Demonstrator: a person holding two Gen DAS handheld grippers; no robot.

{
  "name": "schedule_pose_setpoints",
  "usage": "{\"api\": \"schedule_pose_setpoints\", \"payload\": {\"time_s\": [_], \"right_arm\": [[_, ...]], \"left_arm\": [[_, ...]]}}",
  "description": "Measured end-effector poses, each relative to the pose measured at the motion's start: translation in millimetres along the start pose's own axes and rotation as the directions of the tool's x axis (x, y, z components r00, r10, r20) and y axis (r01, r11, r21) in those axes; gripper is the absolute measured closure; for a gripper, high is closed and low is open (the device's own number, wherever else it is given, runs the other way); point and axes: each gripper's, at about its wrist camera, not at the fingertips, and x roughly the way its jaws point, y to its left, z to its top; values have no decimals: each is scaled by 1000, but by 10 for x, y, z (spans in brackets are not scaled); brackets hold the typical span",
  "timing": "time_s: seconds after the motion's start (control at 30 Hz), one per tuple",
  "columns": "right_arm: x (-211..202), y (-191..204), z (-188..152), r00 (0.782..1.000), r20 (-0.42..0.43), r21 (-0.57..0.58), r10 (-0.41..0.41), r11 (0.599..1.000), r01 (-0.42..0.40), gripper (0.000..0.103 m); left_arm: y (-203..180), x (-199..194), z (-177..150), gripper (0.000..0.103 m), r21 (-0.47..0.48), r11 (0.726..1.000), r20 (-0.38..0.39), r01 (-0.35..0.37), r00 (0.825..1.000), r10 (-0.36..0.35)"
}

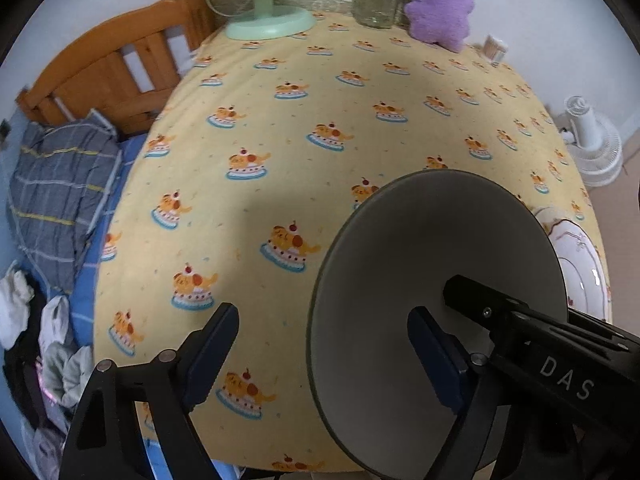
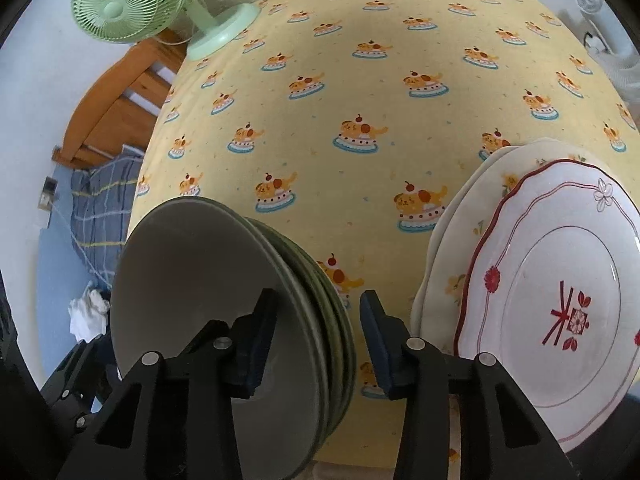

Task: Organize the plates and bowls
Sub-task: 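Carry the nested bowls with both grippers over the plate stack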

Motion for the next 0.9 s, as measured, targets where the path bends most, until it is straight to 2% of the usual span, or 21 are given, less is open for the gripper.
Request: {"api": "schedule_pose_setpoints", "payload": {"time_s": [0.17,0.37,0.43,0.5,0.57,0.7,0.77,0.9], "right_arm": [[-2,59,-15,999,5,16,-41,999,41,58],[1,83,-9,998,8,36,-69,997,69,58],[1,81,-8,997,7,43,-72,997,72,58],[4,74,-9,998,7,50,-68,996,68,58],[5,72,-11,998,10,52,-64,997,64,58],[0,28,-22,999,14,71,-42,997,41,59],[-28,27,-31,999,32,67,-38,997,36,63],[-35,28,-31,999,34,51,-34,998,32,64]], "left_arm": [[62,99,18,24,15,998,-23,68,997,-68],[65,123,31,29,43,989,-7,143,990,-143],[62,121,39,33,51,986,-3,160,987,-160],[28,105,39,43,64,982,6,176,984,-177],[9,107,40,48,72,977,7,203,979,-204],[-6,137,63,50,77,966,-11,246,969,-246],[-19,165,77,51,69,958,-39,277,961,-275],[-52,162,79,51,87,956,-36,279,960,-277]]}}
